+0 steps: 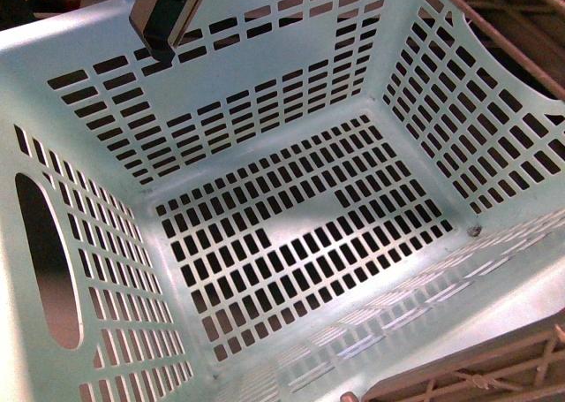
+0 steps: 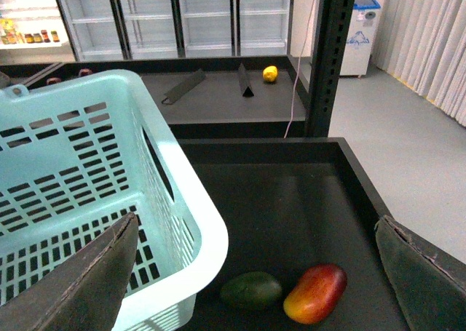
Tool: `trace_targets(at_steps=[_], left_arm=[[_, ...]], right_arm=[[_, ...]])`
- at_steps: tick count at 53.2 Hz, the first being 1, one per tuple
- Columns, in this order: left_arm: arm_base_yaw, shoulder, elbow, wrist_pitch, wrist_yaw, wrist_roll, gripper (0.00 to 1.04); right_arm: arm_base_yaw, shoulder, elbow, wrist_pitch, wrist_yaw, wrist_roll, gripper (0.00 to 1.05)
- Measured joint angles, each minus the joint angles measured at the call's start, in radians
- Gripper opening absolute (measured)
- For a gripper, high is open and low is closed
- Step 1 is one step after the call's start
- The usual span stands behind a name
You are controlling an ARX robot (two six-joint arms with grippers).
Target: Pick apple with right arm and hold basket with left
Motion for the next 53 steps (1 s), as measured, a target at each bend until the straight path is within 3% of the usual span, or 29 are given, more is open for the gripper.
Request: trace_targets(at_steps=[17, 23, 27, 40, 53], left_arm=[[0.000, 0.000, 0.000, 0.000, -0.002, 0.000, 0.16], [0.000, 0.000, 0.000, 0.000, -0.001, -0.001, 0.16], [0.000, 0.000, 0.001, 0.002, 0.000, 0.003, 0.16], [0.000, 0.000, 0.001, 0.003, 0.000, 0.002, 0.16], [0.000, 0.000, 0.001, 0.003, 0.000, 0.002, 0.16]], right_arm=[[0.000, 0.005, 0.002, -0.007, 0.004, 0.004, 0.96], [-0.028, 0.211, 0.131, -0.327, 0.004, 0.064, 0.96], [-0.079, 0.312, 0.144, -0.351, -0.035, 0.069, 0.96], [-0.347, 0.672, 0.164, -0.056, -0.185, -0.029, 0.96], [-0.374, 1.303, 0.211, 0.370, -0.201, -0.206, 0.96]])
